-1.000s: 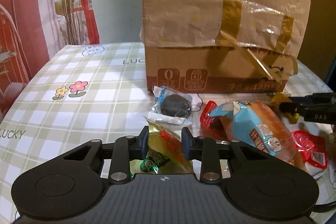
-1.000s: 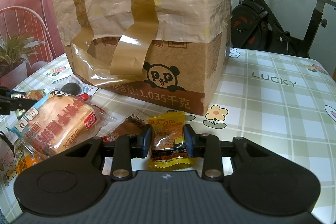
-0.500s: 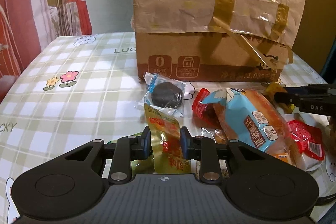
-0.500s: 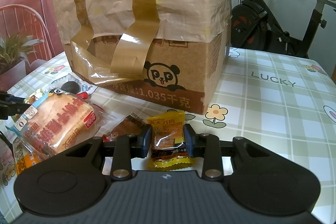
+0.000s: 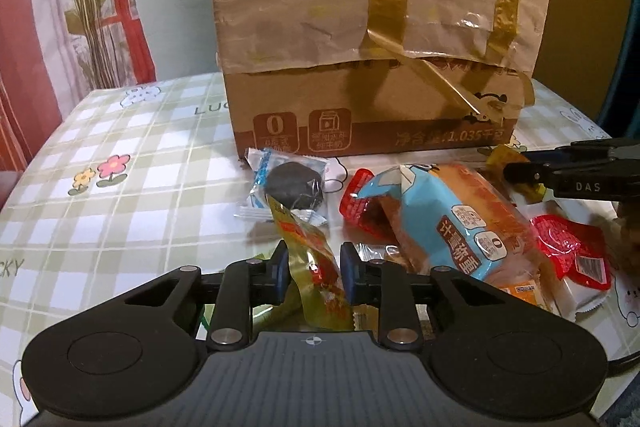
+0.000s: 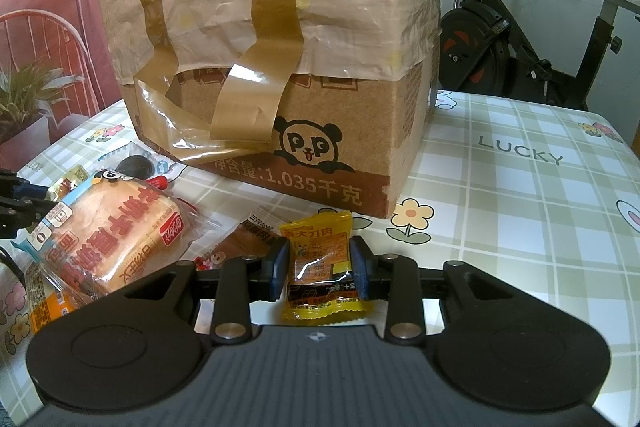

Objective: Organize snacks
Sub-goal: 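Close left tool on gold-green packet while right tool holds yellow packet, then lift both held packets and carry them over the box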

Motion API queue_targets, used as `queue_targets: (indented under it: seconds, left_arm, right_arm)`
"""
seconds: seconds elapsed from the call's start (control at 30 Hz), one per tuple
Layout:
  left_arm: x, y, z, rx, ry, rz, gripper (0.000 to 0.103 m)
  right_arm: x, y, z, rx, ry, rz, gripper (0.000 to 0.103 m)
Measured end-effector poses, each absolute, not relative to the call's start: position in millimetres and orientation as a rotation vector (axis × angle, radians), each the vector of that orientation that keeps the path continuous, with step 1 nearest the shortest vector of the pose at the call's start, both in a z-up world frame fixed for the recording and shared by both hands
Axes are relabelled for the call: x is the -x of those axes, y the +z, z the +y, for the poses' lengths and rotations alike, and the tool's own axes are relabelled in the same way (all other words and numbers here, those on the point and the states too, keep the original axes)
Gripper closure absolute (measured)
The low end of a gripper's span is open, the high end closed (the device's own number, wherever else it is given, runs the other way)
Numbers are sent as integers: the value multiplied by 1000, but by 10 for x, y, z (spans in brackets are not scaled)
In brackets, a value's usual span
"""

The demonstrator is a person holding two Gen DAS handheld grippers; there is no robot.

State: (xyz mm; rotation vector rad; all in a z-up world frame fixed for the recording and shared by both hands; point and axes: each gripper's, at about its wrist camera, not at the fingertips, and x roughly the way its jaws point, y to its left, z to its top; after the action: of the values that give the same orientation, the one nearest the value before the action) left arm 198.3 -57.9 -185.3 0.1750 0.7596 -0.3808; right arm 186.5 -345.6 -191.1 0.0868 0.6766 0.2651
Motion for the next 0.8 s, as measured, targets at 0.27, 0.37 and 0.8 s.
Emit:
queue_targets:
  seconds: [0.27,0.37,0.8]
  left_arm:
    - [-1982,-1865,-598,-180,-385,766,75]
    - [-1965,-1852,-625,-173,-431,770,83]
    - [-2027,-1898,-575,-152,-388,783,95]
  right_arm:
    - [-1865,-1911,-3456,-87,265,677,68]
    - [-1865,-1911,-3458,-87,265,677,68]
    - [-1864,-1908,-3457,-89,265,677,68]
